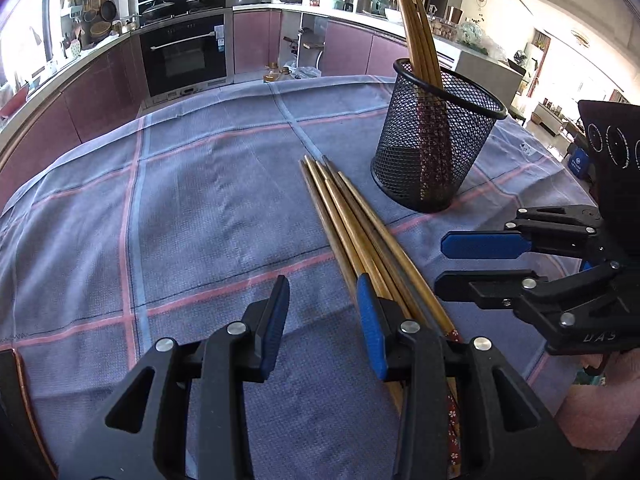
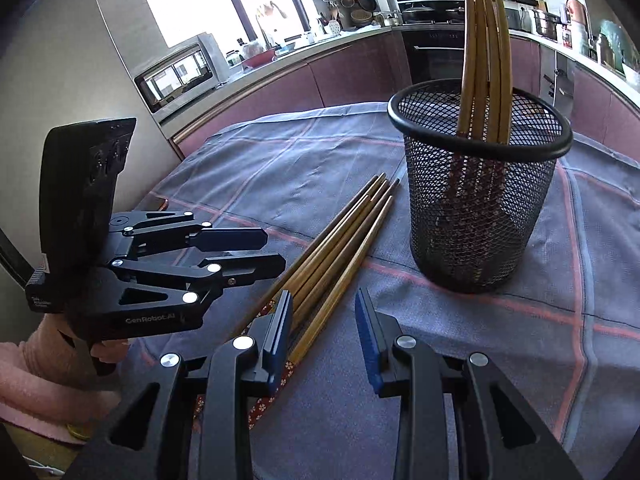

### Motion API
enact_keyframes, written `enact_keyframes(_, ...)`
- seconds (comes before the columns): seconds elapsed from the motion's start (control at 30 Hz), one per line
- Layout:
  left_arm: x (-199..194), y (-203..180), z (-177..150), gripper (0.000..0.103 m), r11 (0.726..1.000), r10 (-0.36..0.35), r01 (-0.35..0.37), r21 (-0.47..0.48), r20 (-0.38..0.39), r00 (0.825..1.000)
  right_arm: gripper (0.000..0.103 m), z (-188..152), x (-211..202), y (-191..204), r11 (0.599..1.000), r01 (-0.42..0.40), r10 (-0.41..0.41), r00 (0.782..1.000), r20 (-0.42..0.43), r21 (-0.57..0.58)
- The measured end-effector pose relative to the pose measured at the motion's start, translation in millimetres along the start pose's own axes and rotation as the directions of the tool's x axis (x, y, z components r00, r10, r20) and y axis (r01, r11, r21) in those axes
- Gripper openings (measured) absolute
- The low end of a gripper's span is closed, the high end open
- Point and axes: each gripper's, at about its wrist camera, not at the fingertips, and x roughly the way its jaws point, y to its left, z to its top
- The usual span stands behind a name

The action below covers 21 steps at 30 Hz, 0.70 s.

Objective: Organize utensils
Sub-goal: 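Return the left gripper to the pile and grasp another chopstick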

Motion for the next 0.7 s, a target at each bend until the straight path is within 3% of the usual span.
enact_keyframes(0.43,4,-10,-1,0.037,0.999,0.021,-0.021,0.029,0.001,1.000,0.030,1,19,4,0.997,0.077,-0.078,0.997,-0.029,-0.021)
enact_keyframes(0.7,6,-14,-2,0.040,0.995,0.079,-0.080,0.060,0.006,0.997,0.023,0,17,-2,0.995,0.100,-0.101,0.994,-0.040,-0.019)
